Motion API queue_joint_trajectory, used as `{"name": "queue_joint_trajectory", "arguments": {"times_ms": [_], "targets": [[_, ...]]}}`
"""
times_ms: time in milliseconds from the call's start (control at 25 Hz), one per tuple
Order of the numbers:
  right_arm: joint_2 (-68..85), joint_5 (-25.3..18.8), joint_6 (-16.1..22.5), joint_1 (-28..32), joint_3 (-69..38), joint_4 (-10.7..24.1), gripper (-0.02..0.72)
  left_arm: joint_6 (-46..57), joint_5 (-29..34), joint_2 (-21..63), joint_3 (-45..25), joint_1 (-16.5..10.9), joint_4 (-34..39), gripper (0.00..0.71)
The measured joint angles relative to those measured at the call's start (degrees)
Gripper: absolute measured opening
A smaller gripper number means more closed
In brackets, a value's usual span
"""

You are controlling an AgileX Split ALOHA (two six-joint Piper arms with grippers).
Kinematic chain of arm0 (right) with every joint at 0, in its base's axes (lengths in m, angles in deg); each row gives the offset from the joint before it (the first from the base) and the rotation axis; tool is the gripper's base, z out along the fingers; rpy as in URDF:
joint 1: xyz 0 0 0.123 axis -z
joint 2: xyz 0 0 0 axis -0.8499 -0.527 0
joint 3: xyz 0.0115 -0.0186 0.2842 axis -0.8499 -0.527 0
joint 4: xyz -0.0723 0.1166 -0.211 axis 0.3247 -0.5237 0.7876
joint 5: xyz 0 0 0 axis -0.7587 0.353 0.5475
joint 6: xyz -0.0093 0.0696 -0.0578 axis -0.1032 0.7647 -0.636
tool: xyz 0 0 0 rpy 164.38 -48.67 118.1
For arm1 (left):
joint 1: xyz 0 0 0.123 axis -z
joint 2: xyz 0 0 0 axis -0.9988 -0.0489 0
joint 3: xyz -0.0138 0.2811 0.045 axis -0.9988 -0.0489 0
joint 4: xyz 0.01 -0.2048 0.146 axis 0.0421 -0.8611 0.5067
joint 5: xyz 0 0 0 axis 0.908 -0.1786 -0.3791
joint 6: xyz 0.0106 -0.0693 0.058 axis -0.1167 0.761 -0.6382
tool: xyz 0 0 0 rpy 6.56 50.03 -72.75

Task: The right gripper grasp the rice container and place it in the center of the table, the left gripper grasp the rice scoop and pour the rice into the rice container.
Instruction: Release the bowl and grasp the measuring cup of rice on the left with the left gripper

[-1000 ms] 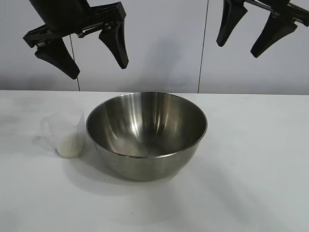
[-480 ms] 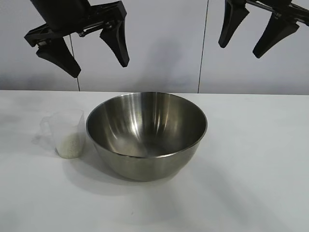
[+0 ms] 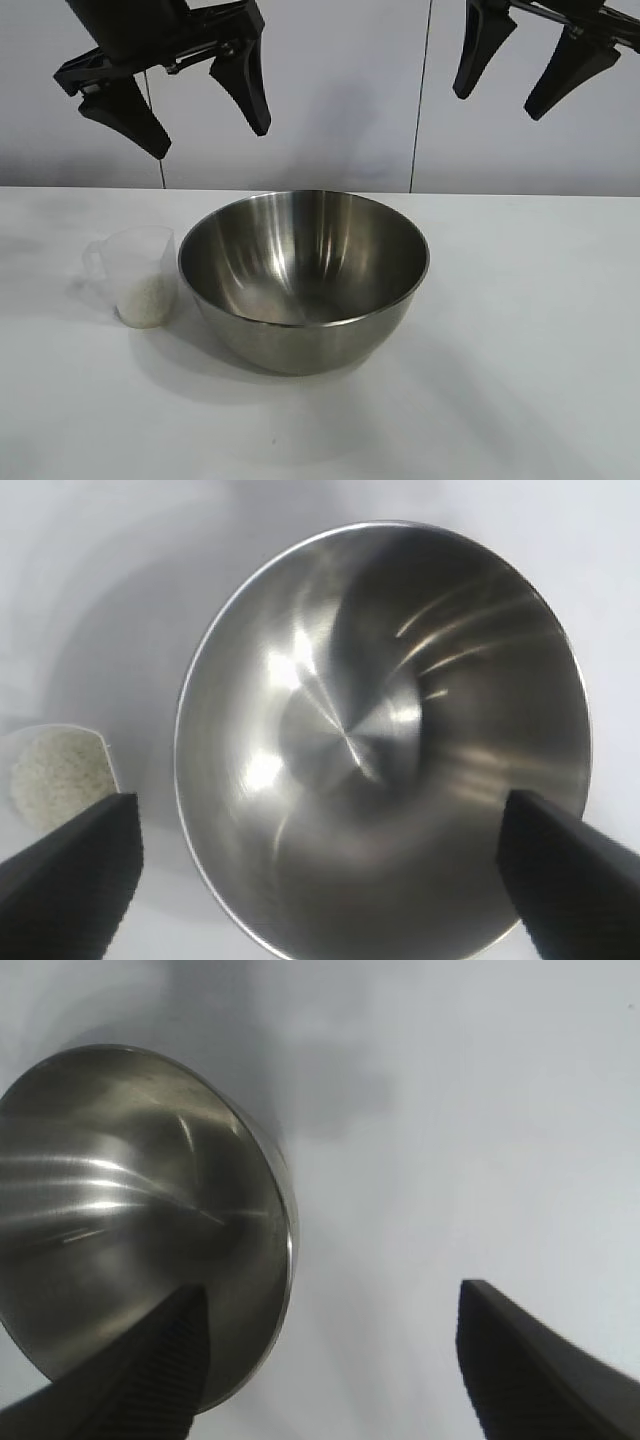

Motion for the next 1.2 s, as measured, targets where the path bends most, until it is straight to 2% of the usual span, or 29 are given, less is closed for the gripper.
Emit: {"name": "queue_joint_trajectory", "arguments": {"times_ms": [120,200,280,400,560,640,760,880,1040,1200], "targets": [[0.0,0.0,-0.4,0.0,0.0,0.0,0.484,0.4,-1.7,1.6,-1.7,0.0,4.1,0.694],[0.0,0.0,-0.5,0.0,0.0,0.0,0.484,1.0,-7.0,4.6,-5.7,0.0,5.5,0.694],[0.0,0.0,-0.5,0.0,0.0,0.0,0.484,1.2,-15.8,9.5,-11.8,0.0,5.7,0.694],[0.0,0.0,-0.8,0.0,0.0,0.1,0.484,1.3,-29.9,17.9,-25.4,0.0,5.7,0.694],[0.0,0.0,-0.8,0.0,0.0,0.1,0.484,1.3,-52.4,27.8,-44.1,0.0,5.6,0.694],[0.0,0.0,-0.8,0.0,0.0,0.1,0.484,0.9,-64.4,30.2,-52.5,0.0,6.0,0.694],[0.0,-0.1,-0.8,0.0,0.0,0.1,0.484,-0.5,-82.8,30.7,-61.0,0.0,7.1,0.694],[0.0,-0.1,-0.8,0.0,0.0,0.1,0.484,-0.9,-94.5,30.1,-66.1,0.0,7.0,0.694],[0.0,-0.1,-0.8,0.0,0.0,0.1,0.484,-1.1,-102.9,25.3,-71.0,0.0,6.5,0.694],[0.0,-0.1,-0.8,0.0,0.0,0.1,0.484,-1.1,-111.2,16.5,-73.4,0.0,6.0,0.694]]}}
